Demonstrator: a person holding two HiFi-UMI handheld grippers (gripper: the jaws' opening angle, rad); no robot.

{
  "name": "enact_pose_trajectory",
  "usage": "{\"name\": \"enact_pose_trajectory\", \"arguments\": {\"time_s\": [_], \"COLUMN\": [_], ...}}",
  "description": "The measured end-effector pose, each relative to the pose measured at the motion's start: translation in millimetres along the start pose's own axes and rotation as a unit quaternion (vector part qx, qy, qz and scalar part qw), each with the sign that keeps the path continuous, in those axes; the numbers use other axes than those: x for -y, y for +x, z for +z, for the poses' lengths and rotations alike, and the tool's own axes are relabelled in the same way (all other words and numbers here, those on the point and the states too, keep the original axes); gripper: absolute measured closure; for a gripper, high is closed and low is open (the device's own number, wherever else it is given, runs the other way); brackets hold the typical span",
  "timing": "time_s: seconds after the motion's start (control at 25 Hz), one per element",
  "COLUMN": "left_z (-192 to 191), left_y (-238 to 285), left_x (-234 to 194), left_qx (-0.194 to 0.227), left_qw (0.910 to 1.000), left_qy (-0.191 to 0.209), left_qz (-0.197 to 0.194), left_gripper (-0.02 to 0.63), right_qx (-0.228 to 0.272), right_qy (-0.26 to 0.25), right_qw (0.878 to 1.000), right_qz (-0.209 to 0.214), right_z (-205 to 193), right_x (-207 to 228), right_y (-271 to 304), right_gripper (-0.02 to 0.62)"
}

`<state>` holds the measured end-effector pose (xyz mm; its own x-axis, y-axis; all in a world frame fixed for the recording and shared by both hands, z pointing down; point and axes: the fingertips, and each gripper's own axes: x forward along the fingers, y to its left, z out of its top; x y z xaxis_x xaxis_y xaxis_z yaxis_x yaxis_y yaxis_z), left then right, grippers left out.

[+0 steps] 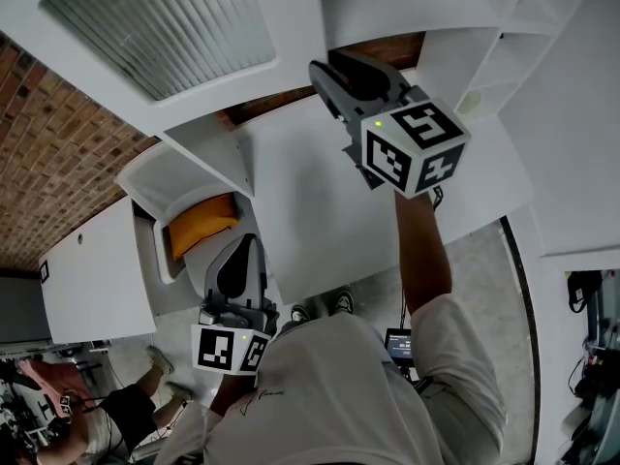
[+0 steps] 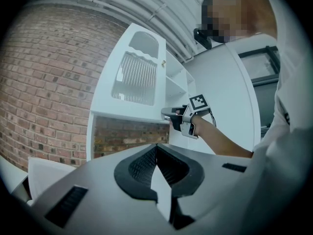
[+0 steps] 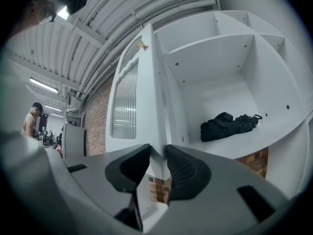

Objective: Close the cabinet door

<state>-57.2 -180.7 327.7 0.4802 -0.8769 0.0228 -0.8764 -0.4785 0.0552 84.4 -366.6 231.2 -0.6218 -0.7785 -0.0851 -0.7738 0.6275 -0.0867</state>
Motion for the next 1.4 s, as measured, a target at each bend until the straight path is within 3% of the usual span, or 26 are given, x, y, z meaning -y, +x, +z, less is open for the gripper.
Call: {"name": "enact_pose_trajectory", "arguments": {"time_s": [1.4], "left_z": [8], "left_y": [-17], "left_x": [-14], "left_qx": [0.02], "left_qw": [0.9994], "left_qy": [-0.003], "left_qz": [0.028], "left_gripper": [0.589], "right_qx": [0.009], "right_qy": [-0.051], "right_qw": [0.995], "right_qz": [-0.089], "right_z": [3], "right_x": [11], "right_y": [21], "right_gripper": [0.496]}}
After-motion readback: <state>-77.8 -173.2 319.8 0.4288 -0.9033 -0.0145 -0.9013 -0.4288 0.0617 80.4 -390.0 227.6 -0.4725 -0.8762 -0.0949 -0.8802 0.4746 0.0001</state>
